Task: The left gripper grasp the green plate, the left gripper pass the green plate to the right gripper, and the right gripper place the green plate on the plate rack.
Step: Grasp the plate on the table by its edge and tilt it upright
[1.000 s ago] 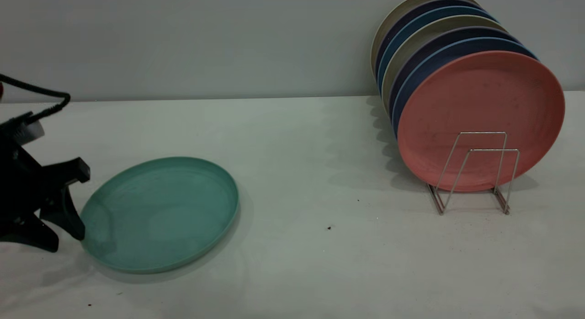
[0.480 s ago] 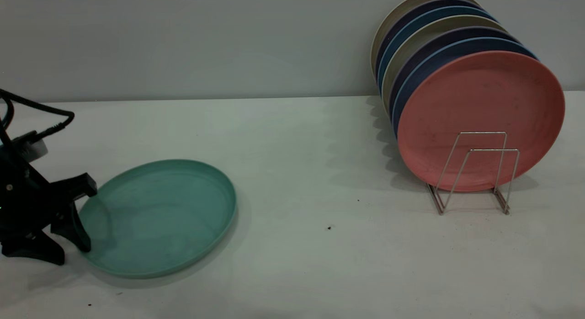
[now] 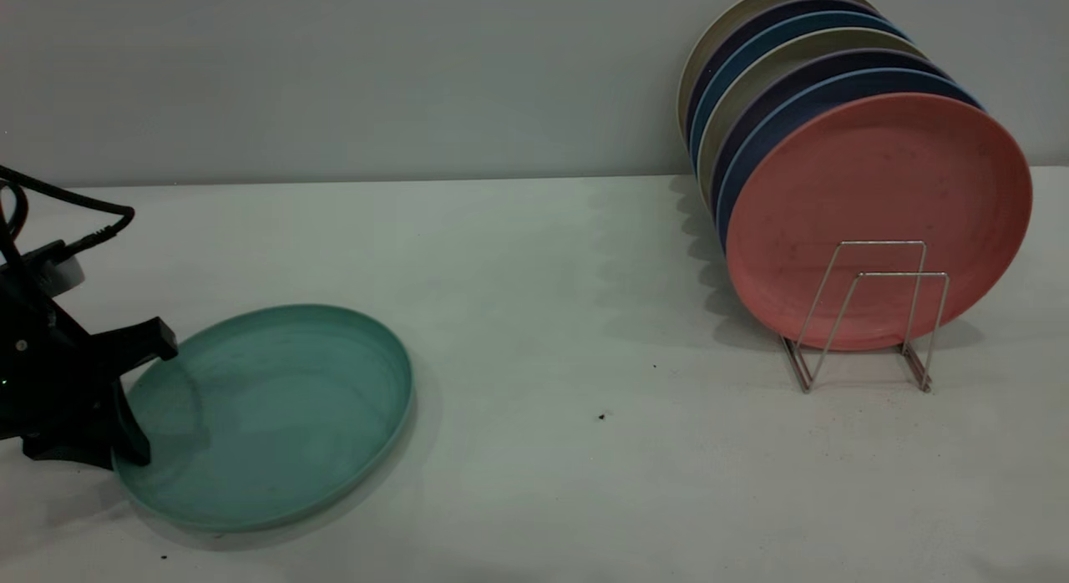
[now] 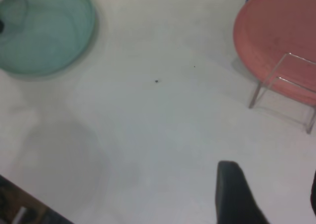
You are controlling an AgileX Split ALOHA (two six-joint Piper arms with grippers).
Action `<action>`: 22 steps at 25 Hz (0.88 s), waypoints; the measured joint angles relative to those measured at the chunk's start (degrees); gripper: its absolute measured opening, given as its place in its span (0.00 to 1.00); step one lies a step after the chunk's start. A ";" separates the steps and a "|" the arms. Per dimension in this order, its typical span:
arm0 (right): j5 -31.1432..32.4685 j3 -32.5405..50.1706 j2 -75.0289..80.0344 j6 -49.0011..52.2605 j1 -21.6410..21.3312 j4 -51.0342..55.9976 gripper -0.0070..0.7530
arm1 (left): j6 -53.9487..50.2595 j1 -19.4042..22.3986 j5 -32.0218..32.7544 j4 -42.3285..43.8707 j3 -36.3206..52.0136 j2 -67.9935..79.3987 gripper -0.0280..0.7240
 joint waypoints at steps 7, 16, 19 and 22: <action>2.34 0.00 1.90 -1.23 0.00 8.50 0.52 | 2.17 -0.14 -0.07 0.44 -1.14 -0.54 0.09; 3.76 0.00 14.91 -15.55 0.00 26.60 0.52 | 12.02 -4.12 4.25 0.84 -8.06 -4.83 0.06; 3.11 -0.06 19.76 -21.03 0.00 33.17 0.52 | 14.99 -5.90 6.65 1.14 -9.63 -4.88 0.06; 2.41 -0.06 24.29 -25.63 0.00 37.97 0.52 | 16.20 -6.54 8.86 1.14 -10.72 -4.88 0.06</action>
